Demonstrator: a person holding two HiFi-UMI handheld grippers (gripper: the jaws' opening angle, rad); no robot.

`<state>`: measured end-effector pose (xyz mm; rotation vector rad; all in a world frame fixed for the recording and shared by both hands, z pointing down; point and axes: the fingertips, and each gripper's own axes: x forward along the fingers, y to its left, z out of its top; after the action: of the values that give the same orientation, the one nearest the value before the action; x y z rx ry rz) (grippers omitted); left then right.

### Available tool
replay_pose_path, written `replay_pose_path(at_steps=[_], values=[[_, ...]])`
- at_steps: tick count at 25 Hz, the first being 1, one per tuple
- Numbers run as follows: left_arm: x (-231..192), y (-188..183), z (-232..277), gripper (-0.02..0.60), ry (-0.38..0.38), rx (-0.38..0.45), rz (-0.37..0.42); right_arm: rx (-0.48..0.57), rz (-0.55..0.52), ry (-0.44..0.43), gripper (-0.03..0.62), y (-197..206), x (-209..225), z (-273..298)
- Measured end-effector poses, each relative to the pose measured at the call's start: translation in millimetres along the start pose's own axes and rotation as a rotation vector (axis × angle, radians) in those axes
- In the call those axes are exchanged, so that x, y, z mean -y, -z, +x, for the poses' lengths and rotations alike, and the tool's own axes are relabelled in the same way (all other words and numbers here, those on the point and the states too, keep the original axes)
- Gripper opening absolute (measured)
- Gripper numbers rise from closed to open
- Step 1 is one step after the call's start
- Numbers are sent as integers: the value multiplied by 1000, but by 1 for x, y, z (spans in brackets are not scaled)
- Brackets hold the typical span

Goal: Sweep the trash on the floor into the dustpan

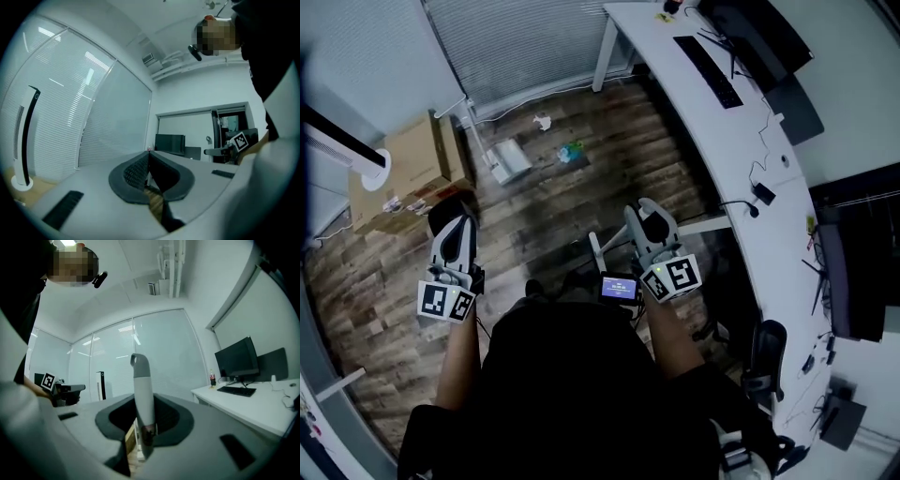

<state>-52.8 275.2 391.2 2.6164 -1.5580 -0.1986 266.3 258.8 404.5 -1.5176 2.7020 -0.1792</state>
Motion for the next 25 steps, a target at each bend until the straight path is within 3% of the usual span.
replay_pose_path(at_steps=[5,10,14,25], values=[[10,-2,1,-6,54,-6,-20,11,2,54,89,-4,8,-14],[14,-2,-3,-6,51,-12,4,8,-8,59,89,-5,6,-22],[13,2,-5,-6,24,-35,7,17,-7,49,89,-7,0,-24],[27,9,1,-6,94,-88,-26,43,18,-3,89,-14,5,-17]])
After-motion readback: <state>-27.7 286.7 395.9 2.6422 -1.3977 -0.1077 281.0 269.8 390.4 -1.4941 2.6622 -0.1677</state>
